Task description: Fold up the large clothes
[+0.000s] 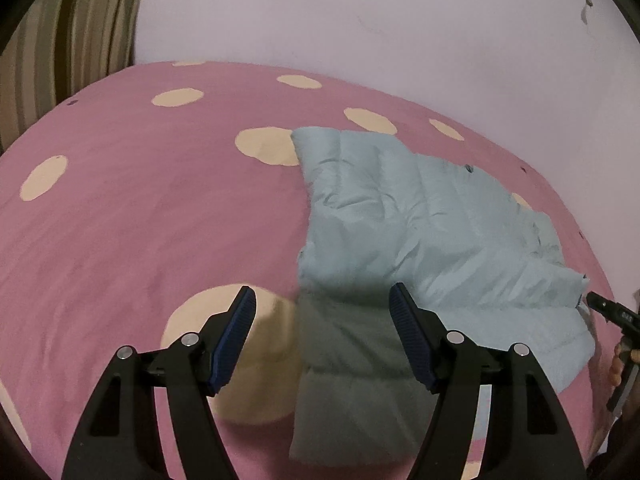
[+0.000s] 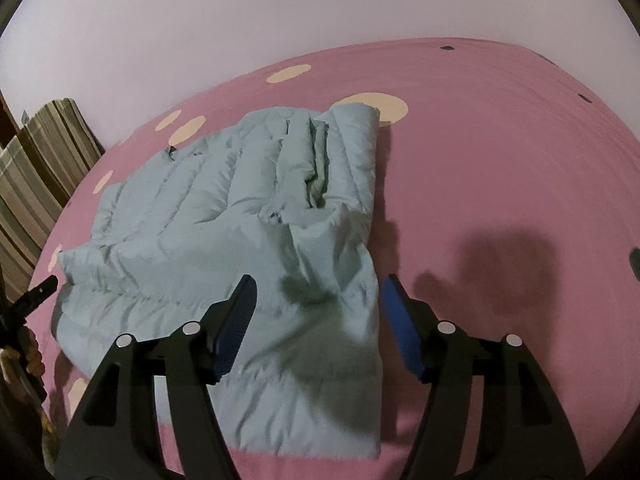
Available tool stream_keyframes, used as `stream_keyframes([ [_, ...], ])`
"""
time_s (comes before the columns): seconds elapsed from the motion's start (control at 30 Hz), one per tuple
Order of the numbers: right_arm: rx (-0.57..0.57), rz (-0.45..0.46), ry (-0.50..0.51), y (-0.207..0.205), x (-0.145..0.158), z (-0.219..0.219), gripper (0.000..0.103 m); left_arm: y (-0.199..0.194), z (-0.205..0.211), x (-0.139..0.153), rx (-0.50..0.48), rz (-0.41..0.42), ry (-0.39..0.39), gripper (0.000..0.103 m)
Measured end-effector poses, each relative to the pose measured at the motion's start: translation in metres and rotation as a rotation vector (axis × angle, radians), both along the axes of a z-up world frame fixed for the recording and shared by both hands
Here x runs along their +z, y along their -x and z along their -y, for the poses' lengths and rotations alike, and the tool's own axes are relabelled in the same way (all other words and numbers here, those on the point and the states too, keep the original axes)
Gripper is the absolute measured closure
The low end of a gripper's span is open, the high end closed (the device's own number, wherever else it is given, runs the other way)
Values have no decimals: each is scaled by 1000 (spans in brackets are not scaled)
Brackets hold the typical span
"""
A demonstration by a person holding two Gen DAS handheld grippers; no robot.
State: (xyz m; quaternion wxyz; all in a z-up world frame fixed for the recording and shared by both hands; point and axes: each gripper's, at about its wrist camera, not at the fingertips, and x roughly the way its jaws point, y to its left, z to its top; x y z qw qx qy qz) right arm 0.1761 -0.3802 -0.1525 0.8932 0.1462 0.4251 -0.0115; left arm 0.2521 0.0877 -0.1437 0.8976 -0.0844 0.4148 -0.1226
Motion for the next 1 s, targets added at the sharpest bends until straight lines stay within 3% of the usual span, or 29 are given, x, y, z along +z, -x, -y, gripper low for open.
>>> stream_keyframes([
  [0.17,7,-32,-5,-18,-12,4,38,-17,10,-11,-48,-38,0,35],
  [0.23,15,-45,2,-20,-16,4,46,-23,15,-16,-75,-56,-1,36],
  [0.3,24,-61,11,-22,-21,2,73,-26,19,-20,-95,-67,-8,56],
  [0.5,41,-65,28,-20,-28,-6,93,-26,27,-24,-113,-62,-35,92],
  [0.7,19,10,56,1,-6,-10,98,-6,30,0,-79,17,-79,98],
  [1.0,8,179,113,30,56,-17,99,25,33,76,-19,229,-110,99],
])
